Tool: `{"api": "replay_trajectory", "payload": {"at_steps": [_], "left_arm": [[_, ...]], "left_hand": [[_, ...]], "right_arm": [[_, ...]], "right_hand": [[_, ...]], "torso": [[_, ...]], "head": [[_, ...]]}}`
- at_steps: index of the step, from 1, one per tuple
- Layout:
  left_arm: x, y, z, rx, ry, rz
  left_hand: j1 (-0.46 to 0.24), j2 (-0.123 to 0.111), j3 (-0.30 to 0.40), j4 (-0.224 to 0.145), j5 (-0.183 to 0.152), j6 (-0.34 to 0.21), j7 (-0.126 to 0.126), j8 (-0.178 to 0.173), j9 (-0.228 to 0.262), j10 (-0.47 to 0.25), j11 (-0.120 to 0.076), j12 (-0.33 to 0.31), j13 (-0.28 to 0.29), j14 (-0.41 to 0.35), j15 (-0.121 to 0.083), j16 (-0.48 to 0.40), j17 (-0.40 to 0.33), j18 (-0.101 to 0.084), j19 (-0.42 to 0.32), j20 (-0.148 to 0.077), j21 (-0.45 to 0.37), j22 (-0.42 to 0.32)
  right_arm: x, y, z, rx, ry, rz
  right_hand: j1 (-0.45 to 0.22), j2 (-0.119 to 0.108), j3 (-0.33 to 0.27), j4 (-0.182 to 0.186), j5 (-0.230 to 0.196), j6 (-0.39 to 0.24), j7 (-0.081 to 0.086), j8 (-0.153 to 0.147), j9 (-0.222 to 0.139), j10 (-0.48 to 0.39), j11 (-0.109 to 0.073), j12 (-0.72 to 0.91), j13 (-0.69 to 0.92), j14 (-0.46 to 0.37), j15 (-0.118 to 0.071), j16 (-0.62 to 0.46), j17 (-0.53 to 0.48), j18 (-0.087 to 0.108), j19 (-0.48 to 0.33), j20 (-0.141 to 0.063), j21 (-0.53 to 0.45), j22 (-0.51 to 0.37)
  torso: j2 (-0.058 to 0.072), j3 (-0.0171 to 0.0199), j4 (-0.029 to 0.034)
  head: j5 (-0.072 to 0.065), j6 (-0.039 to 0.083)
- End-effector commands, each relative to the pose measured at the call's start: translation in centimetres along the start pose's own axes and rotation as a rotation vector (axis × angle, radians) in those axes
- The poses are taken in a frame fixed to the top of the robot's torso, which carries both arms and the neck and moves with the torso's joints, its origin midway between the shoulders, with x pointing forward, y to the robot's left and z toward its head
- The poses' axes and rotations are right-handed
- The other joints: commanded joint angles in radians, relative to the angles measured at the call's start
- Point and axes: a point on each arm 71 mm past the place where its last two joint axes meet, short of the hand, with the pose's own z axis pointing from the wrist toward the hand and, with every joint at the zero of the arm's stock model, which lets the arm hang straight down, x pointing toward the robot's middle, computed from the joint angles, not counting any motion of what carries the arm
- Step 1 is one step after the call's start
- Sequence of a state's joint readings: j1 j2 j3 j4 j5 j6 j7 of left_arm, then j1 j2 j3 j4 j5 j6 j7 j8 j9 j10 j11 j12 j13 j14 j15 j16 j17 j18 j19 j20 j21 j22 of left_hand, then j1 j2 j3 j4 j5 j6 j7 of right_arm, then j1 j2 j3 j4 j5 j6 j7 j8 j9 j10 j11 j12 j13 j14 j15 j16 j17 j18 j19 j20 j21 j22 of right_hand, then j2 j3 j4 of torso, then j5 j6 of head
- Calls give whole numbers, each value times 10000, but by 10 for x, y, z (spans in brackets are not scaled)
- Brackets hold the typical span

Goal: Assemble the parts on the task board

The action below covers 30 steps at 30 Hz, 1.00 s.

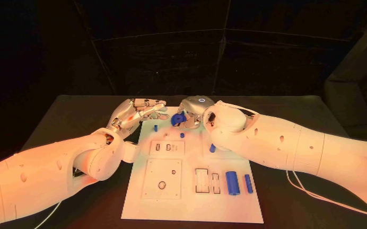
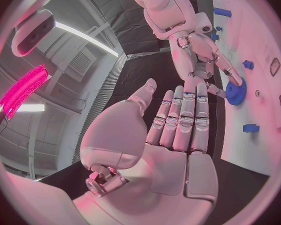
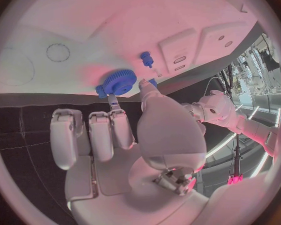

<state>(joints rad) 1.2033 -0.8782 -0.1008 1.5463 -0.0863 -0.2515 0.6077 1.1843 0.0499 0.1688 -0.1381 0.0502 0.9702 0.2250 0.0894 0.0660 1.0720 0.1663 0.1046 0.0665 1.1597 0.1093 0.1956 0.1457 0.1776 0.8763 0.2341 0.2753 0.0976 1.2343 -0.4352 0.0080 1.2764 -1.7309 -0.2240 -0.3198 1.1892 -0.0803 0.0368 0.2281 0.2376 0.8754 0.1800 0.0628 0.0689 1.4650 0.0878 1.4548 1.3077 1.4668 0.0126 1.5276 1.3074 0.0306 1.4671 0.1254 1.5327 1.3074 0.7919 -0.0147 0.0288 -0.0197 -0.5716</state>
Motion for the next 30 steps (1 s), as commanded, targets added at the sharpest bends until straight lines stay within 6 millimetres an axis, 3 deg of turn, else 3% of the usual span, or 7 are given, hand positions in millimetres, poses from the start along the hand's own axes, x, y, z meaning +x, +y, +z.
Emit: {"api": "replay_trajectory", "payload": {"at_steps": [1,22,30], "left_arm": [[1,-2,1,112,28,-48],[0,-2,1,107,-3,-26],[-3,-2,-1,108,-61,9]], "left_hand": [[2,128,9,-49,23,53,13,-41,-3,10,-3,-64,2,-9,55,-32,16,77,43,-3,-67,-11],[3,127,14,-60,23,49,16,-48,-4,7,-1,-72,1,-7,55,-37,19,77,46,-3,-71,-15],[3,127,14,-60,23,49,16,-48,-4,7,-1,-72,1,-7,55,-37,19,77,46,-3,-71,-15]], "right_arm": [[2,1,0,3,421,15],[-2,-10,-5,299,-30,297],[-18,-24,-27,-616,-1846,1430]], "right_hand": [[-250,121,-168,270,403,214,-33,87,29,235,36,2,1416,808,60,39,1541,-64,261,55,-3,1610],[-228,283,-409,395,823,240,-25,37,7,281,35,61,1487,821,53,64,1607,-82,321,41,26,1692],[554,413,-394,-17,1359,393,-54,65,18,297,6,70,1509,798,34,28,1513,-77,305,31,18,1676]], "torso": [[3,2,-5],[3,7,-6],[-23,16,-47]], "head": [[7,-8],[4,-31],[23,18]]}}
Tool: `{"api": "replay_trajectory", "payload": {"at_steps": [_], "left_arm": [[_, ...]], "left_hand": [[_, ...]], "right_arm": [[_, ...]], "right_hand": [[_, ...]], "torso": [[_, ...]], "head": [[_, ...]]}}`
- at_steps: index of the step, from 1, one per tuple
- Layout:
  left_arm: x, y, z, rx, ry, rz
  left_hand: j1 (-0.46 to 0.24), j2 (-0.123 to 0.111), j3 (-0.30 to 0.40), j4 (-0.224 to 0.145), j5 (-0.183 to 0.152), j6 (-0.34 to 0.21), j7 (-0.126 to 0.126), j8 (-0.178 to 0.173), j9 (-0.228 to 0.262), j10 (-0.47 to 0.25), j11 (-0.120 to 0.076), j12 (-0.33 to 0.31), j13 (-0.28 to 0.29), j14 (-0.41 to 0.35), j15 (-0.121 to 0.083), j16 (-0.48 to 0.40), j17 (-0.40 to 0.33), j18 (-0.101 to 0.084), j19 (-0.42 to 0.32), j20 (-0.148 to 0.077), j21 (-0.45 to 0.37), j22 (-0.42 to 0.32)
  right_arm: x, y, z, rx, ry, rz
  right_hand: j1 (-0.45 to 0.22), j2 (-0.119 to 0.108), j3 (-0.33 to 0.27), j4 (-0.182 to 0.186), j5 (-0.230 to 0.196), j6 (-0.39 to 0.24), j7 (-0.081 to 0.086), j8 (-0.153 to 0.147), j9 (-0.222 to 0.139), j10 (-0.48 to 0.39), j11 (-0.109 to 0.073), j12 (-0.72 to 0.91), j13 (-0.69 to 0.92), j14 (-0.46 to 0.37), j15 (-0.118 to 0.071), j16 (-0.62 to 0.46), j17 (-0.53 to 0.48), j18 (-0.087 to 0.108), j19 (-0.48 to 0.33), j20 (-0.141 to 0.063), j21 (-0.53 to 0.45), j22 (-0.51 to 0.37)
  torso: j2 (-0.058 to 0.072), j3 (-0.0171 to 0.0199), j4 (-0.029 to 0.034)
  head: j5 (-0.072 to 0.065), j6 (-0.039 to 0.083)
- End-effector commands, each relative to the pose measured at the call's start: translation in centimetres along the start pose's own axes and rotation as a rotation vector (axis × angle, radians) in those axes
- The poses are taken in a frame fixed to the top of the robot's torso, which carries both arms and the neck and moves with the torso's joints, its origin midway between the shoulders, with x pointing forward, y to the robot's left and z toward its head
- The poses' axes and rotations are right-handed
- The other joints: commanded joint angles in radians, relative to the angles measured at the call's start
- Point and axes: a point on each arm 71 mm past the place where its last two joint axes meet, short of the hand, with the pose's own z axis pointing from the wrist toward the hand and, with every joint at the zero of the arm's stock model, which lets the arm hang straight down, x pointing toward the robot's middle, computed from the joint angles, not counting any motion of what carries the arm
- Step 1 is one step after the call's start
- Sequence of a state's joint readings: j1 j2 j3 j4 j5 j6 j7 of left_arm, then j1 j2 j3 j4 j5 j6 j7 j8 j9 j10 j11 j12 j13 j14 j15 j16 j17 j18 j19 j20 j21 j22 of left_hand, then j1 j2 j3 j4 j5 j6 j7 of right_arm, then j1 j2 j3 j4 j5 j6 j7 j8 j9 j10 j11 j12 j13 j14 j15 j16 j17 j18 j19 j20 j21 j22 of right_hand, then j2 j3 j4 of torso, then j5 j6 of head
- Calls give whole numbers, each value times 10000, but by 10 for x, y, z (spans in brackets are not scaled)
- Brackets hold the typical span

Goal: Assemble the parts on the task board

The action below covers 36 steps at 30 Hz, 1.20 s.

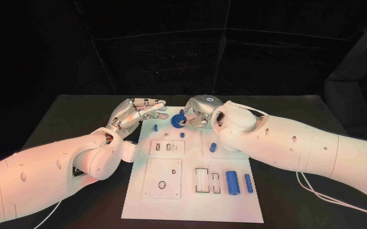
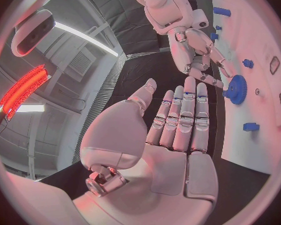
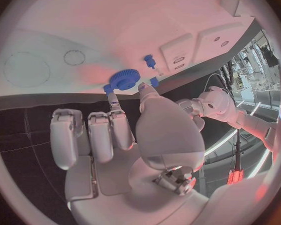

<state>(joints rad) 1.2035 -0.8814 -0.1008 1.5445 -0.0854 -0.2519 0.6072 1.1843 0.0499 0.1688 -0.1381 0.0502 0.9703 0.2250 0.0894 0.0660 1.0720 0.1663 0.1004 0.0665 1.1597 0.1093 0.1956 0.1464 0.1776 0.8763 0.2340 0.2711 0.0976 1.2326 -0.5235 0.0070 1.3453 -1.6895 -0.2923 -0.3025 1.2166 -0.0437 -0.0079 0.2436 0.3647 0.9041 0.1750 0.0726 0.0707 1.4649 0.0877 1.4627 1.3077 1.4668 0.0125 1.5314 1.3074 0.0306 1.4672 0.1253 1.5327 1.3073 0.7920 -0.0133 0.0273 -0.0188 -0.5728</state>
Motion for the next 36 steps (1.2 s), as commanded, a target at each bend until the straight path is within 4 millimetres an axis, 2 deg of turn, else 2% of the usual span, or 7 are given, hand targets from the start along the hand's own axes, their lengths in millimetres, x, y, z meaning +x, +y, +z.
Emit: {"api": "replay_trajectory", "payload": {"at_steps": [1,6,13,23,27,32,36], "left_arm": [[-1,-2,0,118,-20,-8],[-4,-2,-1,116,-68,22],[-2,-1,1,124,-20,-3],[1,1,4,131,84,-66],[2,2,5,124,99,-77],[2,3,5,104,93,-79],[1,4,5,93,87,-78]], "left_hand": [[3,127,14,-60,23,49,16,-48,-4,7,-1,-30,1,-7,55,-38,12,77,46,-3,-29,-16],[4,123,18,-72,22,45,19,-54,-5,4,1,-37,0,-5,56,-44,15,77,49,-3,-32,-20],[5,123,20,-76,22,46,18,-55,-5,5,0,-38,0,-4,56,-45,16,77,50,-3,-33,-21],[5,123,20,-77,22,46,18,-55,-5,6,0,-39,0,-4,56,-45,16,77,50,-3,-33,-22],[5,123,20,-77,22,46,18,-55,-5,6,0,-39,0,-4,56,-45,16,77,50,-3,-33,-22],[5,123,20,-77,22,46,18,-55,-5,6,0,-39,0,-4,56,-45,16,77,50,-3,-33,-22],[5,123,20,-77,22,46,18,-55,-5,6,0,-39,0,-4,56,-45,16,77,50,-3,-33,-22]], "right_arm": [[-14,-6,-10,-820,-1360,1088],[-21,-42,-37,-832,-1156,2494],[-29,-96,-74,-401,-883,3301],[-29,-146,-94,245,-735,3336],[-17,-159,-98,553,-537,3375],[-4,-168,-99,812,-337,3407],[2,-170,-97,879,-193,3438]], "right_hand": [[368,55,59,-229,63,120,-8,-34,0,294,3,-16,1505,795,31,-15,1506,-75,297,27,13,1667],[950,-16,52,-658,-335,172,-29,-48,-6,182,-19,-170,1368,753,5,-92,1334,-20,115,1,-85,1436],[1595,-120,31,-1206,-413,329,-80,-6,6,143,-67,-228,1328,740,-41,-130,1269,-3,57,-36,-126,1365],[1932,-151,2,-1529,-464,336,-125,-33,-10,127,-112,-264,1305,739,-82,-144,1256,3,38,-76,-143,1341],[1974,-161,-17,-1585,-493,255,-120,-72,-27,106,-115,-293,1281,741,-84,-144,1263,6,27,-82,-151,1328],[2003,-161,-49,-1645,-553,101,-95,-107,-48,69,-96,-341,1240,739,-71,-151,1252,13,1,-79,-168,1293],[2001,-160,-60,-1653,-568,68,-89,-109,-50,66,-90,-345,1238,740,-67,-150,1256,15,-4,-77,-171,1287]], "torso": [[-28,-2,-36],[-80,18,-112],[-161,96,-295],[-185,259,-418],[-179,188,-369],[-175,196,-373],[-179,161,-353]], "head": [[16,38],[23,98],[-29,168],[-128,211],[-173,181],[-141,132],[-156,104]]}}
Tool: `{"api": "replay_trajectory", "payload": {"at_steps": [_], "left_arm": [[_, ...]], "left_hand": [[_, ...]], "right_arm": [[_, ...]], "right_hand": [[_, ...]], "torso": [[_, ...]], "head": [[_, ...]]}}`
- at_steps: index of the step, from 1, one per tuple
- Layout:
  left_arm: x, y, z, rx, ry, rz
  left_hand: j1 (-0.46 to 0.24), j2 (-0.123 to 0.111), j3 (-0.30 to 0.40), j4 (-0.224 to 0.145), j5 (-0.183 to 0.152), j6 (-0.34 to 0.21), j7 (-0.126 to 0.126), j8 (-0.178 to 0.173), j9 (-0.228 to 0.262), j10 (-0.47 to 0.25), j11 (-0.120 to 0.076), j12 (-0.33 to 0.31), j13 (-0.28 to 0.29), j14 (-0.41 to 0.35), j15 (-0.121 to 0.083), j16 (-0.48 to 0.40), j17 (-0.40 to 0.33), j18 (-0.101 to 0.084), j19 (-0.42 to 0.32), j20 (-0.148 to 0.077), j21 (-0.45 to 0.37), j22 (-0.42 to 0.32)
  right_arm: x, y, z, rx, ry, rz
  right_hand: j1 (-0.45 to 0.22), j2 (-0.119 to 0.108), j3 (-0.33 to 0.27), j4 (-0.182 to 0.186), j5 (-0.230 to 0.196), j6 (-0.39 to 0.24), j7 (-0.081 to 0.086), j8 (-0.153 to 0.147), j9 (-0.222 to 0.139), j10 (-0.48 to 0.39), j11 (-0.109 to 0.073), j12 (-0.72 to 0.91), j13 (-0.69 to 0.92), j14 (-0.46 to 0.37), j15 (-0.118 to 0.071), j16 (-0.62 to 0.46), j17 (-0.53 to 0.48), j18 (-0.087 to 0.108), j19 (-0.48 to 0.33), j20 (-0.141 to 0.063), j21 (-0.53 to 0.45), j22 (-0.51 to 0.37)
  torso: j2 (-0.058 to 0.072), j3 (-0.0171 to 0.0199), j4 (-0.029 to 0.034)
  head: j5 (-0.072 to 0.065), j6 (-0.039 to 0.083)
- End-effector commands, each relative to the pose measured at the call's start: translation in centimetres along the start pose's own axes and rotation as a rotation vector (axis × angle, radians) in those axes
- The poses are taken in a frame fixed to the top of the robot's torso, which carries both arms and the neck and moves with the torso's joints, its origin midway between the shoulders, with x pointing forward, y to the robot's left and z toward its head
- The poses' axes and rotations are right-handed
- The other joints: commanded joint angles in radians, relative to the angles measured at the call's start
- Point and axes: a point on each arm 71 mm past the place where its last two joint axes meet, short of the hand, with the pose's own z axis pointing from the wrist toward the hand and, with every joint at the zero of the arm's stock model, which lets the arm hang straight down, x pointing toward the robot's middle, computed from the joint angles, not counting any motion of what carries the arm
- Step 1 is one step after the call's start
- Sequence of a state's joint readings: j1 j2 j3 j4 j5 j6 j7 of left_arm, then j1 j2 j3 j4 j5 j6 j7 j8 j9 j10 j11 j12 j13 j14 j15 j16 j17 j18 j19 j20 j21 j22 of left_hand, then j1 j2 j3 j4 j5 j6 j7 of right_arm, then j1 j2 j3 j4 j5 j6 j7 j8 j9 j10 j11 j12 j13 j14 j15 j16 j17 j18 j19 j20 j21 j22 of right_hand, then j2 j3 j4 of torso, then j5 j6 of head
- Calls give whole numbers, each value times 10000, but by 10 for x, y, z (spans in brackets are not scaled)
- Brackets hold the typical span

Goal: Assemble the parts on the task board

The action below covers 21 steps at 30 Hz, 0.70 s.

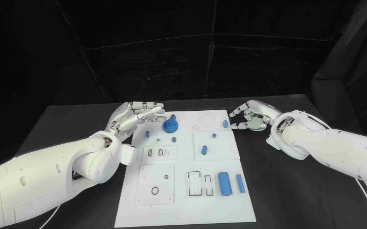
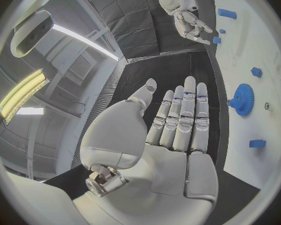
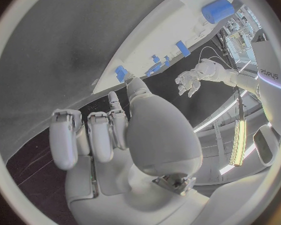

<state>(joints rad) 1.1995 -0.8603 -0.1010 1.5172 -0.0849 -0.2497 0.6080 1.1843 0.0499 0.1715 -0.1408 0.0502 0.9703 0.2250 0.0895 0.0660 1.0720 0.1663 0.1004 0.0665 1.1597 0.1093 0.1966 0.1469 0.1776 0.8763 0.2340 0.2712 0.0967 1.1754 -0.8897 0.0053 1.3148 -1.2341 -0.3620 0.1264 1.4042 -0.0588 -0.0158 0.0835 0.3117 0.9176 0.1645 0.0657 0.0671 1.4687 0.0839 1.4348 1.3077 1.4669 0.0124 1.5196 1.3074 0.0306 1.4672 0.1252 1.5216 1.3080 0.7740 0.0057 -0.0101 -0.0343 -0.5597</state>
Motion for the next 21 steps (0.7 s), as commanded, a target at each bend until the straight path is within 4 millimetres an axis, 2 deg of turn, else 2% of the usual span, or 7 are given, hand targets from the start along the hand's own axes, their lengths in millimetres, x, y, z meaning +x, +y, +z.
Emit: {"api": "replay_trajectory", "payload": {"at_steps": [1,4,9,17,21], "left_arm": [[1,-1,1,121,114,-100],[1,0,1,115,115,-102],[1,0,1,104,102,-95],[1,1,1,93,103,-96],[1,1,1,88,106,-97]], "left_hand": [[5,123,-7,-50,22,46,19,-55,-5,5,0,-39,0,-4,55,-55,11,77,50,-3,-33,-13],[5,123,-7,-50,22,46,19,-55,-5,5,0,-39,0,-4,55,-55,11,77,50,-3,-33,-13],[5,123,-7,-50,22,46,19,-55,-5,5,0,-39,0,-4,55,-55,11,77,50,-3,-33,-13],[5,123,-7,-50,22,46,19,-55,-5,5,0,-39,0,-4,55,-55,11,77,50,-3,-33,-13],[5,123,-7,-50,22,46,19,-55,-5,5,0,-39,0,-4,55,-55,11,77,50,-3,-33,-13]], "right_arm": [[3,1,2,-195,228,182],[6,1,4,-201,303,163],[9,1,5,-215,320,150],[13,4,10,-226,272,156],[15,6,12,-239,347,178]], "right_hand": [[125,-9,19,-52,-37,-67,15,-40,-14,28,-52,-66,1237,740,-67,-32,1256,15,-4,-76,-60,1280],[124,-7,15,-55,-44,-77,17,-40,-14,29,-51,-65,1239,740,-65,-32,1257,15,-4,-75,-61,1279],[127,7,15,-60,-56,-94,21,-38,-14,31,-49,-62,1242,742,-62,-29,1265,16,-8,-73,-63,1274],[114,118,33,-55,-87,-101,37,-9,-2,50,-34,-36,1269,749,-52,-20,1292,11,10,-64,-55,1296],[137,245,67,-92,-167,36,36,65,30,82,-31,5,1308,756,-46,-11,1317,6,31,-55,-47,1321]], "torso": [[1,-30,22],[5,-43,24],[-2,-40,7],[2,-43,16],[-5,-46,22]], "head": [[0,-29],[9,-49],[25,-69],[17,-87],[10,-105]]}}
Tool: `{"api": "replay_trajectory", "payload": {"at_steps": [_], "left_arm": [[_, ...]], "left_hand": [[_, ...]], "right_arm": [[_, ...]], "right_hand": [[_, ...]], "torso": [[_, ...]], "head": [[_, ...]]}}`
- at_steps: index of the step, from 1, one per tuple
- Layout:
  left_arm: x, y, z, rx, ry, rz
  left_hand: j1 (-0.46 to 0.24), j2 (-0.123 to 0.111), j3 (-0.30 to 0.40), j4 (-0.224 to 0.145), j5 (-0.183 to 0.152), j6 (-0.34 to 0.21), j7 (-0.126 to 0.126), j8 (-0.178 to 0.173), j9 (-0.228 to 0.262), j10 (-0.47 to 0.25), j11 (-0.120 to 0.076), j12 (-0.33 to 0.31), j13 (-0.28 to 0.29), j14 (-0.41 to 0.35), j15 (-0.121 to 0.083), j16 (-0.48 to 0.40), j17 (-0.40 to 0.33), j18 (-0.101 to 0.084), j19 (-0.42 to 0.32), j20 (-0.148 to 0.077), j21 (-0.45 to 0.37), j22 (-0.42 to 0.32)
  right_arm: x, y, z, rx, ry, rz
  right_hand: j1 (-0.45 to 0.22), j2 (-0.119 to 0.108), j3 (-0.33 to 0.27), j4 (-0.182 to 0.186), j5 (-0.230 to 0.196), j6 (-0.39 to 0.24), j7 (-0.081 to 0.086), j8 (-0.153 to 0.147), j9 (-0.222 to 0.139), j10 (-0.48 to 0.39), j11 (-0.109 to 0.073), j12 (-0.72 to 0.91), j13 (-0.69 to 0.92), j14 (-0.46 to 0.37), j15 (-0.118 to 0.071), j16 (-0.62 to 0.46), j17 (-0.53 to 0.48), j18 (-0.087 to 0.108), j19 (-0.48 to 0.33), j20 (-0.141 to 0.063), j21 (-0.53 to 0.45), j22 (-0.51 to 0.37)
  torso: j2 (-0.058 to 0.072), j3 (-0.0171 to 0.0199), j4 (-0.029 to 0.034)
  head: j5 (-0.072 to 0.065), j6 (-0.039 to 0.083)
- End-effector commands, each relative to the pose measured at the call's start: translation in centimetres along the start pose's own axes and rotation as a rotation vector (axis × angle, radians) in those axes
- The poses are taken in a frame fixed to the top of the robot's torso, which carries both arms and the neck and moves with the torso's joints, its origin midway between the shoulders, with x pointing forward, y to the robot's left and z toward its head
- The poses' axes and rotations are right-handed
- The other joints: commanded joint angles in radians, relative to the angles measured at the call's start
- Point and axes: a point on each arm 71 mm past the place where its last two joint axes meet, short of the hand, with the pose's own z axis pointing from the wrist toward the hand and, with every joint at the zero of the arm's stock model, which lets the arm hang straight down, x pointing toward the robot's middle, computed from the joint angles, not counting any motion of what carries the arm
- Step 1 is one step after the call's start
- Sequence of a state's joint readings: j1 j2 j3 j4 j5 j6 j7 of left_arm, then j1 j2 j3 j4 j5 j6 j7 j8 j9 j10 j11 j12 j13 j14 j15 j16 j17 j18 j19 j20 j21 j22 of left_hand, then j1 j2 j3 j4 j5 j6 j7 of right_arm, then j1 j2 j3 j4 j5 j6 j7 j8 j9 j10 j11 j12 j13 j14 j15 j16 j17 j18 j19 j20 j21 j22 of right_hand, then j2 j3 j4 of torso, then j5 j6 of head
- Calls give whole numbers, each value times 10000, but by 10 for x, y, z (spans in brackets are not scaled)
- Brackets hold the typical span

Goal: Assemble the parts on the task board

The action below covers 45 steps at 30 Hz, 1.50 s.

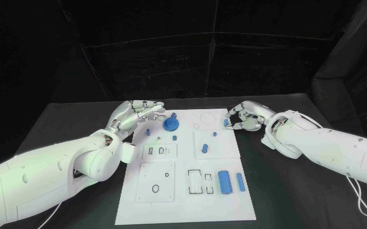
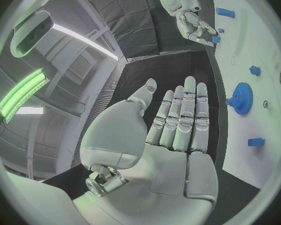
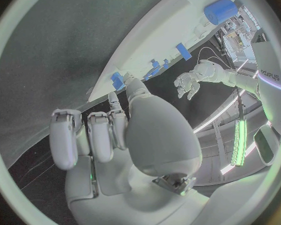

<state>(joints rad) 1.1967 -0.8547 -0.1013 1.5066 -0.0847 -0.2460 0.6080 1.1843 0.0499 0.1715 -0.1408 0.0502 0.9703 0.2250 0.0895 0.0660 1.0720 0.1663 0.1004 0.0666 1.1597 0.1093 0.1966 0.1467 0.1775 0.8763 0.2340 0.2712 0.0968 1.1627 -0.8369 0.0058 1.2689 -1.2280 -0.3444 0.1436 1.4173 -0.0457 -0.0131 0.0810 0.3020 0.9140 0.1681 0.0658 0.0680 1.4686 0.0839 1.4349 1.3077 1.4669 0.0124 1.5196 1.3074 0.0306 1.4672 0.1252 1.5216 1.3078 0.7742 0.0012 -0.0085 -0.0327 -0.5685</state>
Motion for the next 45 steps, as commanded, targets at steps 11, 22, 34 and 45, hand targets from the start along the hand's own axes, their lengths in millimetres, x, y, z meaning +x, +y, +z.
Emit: {"api": "replay_trajectory", "payload": {"at_steps": [11,22,34,45], "left_arm": [[1,-1,1,106,120,-98],[1,-1,1,91,117,-96],[0,-1,1,72,108,-89],[-1,-1,0,56,82,-74]], "left_hand": [[7,133,12,-76,23,63,13,-57,-2,27,-5,-44,3,4,53,-69,20,78,59,-4,-42,-26],[7,133,12,-76,23,63,13,-57,-2,27,-5,-44,3,4,53,-69,20,78,59,-4,-42,-26],[7,133,12,-76,23,63,13,-57,-2,27,-5,-44,3,4,53,-69,20,78,59,-4,-42,-26],[5,137,20,-87,23,61,15,-64,-3,27,-4,-52,2,6,53,-77,24,78,63,-5,-47,-32]], "right_arm": [[5,5,6,-77,302,31],[8,6,8,-40,442,-32],[6,3,8,188,142,-147],[3,12,5,87,-516,-121]], "right_hand": [[110,395,240,-247,-612,612,-55,249,76,150,-79,89,1392,765,-82,0,1353,-3,68,-75,-32,1370],[121,476,358,-325,-642,888,-122,332,87,181,-137,125,1429,769,-130,5,1371,-7,86,-114,-24,1393],[212,862,786,-439,-1153,1290,-276,436,89,256,-282,214,1522,789,-241,35,1451,-33,174,-214,22,1508],[259,1136,1210,-574,-1442,1583,-401,545,110,321,-384,288,1601,812,-335,73,1549,-68,285,-306,82,1654]], "torso": [[-13,3,-4],[-12,9,-7],[-15,17,-6],[-22,16,-12]], "head": [[-9,-55],[-8,-78],[-7,-128],[39,-160]]}}
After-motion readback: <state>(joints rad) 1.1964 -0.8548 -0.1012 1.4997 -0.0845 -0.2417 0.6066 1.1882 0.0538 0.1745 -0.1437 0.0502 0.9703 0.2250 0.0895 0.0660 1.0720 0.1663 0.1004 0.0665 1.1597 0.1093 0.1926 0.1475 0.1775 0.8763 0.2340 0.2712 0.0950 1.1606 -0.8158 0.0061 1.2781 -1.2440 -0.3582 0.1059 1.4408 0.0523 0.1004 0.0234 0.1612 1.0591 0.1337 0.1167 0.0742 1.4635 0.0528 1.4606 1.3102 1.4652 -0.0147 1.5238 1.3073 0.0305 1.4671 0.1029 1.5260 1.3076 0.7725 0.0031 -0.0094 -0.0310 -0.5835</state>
